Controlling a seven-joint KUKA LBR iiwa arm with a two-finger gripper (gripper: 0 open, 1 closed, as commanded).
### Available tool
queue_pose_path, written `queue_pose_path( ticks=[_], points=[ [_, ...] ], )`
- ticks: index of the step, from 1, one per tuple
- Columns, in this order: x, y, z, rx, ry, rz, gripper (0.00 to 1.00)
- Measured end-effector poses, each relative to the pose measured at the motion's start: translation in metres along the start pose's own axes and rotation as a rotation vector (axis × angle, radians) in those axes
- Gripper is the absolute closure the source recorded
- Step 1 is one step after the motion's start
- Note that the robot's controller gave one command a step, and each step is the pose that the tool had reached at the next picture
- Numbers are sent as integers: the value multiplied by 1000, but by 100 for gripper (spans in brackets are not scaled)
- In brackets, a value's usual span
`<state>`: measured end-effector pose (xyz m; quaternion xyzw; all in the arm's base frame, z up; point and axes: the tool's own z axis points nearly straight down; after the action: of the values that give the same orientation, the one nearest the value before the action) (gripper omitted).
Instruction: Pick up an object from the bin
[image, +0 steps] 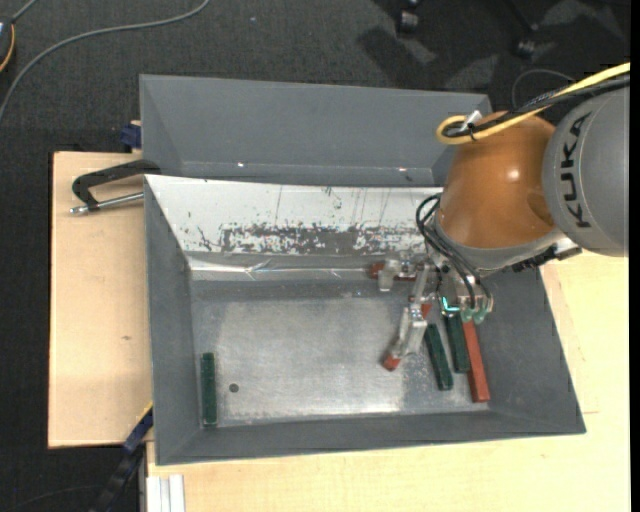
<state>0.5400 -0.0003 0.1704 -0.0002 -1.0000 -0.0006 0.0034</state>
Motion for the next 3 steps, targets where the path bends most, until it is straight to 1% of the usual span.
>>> queue_pose_path(
  ticks=[1, 2, 3],
  points=[
    [34, -74, 86, 2, -2, -243, 0],
    [-17, -97, 99, 3, -13, -545, 0],
    [-19, -97, 95, 5, -19, -544, 100]
  ],
)
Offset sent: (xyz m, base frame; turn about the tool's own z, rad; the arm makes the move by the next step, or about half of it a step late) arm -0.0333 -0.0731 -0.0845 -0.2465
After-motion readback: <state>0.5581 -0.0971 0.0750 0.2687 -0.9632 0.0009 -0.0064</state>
